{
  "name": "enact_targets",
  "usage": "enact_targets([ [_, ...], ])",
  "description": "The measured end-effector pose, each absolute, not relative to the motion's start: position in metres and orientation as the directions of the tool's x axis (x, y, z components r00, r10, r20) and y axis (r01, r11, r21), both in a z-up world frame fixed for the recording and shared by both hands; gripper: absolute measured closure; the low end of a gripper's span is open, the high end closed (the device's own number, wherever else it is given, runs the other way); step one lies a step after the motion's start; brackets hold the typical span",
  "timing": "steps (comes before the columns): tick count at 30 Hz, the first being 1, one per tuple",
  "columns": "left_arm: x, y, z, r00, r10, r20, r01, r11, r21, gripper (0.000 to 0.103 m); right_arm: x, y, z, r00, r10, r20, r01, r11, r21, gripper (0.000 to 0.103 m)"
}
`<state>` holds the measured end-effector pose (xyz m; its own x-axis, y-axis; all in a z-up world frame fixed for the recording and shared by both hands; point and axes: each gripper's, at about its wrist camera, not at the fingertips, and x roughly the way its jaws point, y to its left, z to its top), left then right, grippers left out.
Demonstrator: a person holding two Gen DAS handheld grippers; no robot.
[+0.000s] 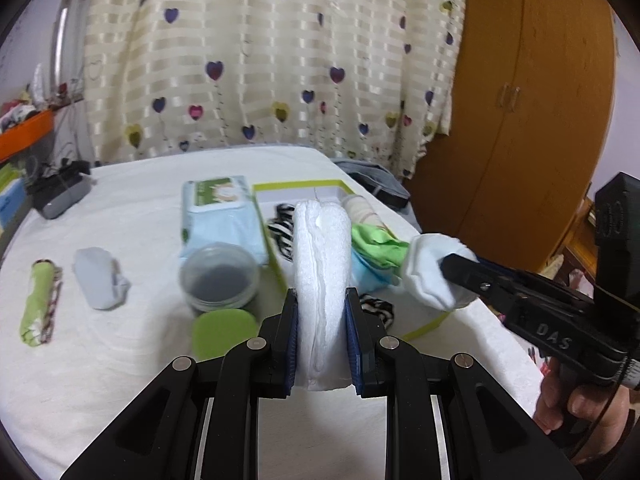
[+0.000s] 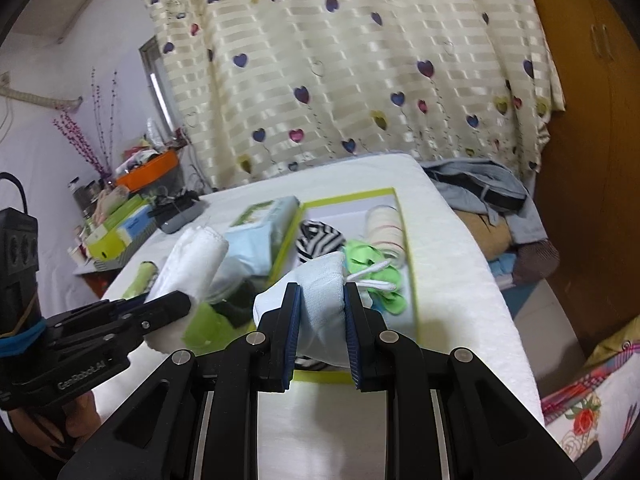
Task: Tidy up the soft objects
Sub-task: 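Carry the white sock with the left tool while the right tool carries the grey sock over the box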
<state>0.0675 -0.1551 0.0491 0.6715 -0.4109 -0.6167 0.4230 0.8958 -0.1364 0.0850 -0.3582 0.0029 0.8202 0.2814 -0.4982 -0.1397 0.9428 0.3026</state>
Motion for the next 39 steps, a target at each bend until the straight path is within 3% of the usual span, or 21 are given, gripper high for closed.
enact_targets([
  [18,0.095,-0.196,0.014,0.535,-0.463,-0.706,0.494,0.85,-0.184,0.084,0.114,-0.365,-0.031,0.753,0.282,-0.595,-0.131,0.95,0.285,0.081],
  [39,0.132,-0.208,0.001,0.529,-0.398,-0.75,0.428,0.888,-0.169,0.084,0.156,-0.359,-0.035,0.725,0.263,-0.637,-0.142,0.961,0.235,0.081],
])
